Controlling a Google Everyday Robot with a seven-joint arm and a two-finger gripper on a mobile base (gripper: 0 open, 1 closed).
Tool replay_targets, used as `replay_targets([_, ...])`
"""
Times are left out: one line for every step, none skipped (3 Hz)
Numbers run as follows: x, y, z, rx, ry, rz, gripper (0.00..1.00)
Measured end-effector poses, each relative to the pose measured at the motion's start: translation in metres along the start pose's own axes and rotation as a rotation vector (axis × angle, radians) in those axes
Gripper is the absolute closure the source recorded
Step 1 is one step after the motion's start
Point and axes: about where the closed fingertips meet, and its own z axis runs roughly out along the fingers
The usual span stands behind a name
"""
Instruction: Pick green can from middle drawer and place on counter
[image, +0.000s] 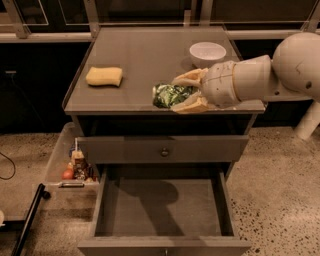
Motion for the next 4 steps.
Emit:
replay_targets([0.016,-0.027,0.014,-0.005,-0.019,0.027,1.0])
replay_targets([0.025,-0.064,0.035,-0.028,-0.093,0.08,1.0])
replay_targets([0.031,-0.094,0.052,-0.055,-0.123,0.115,1.0])
replay_targets([0.042,-0.107,0.059,-0.078,-0.122,0.17,1.0])
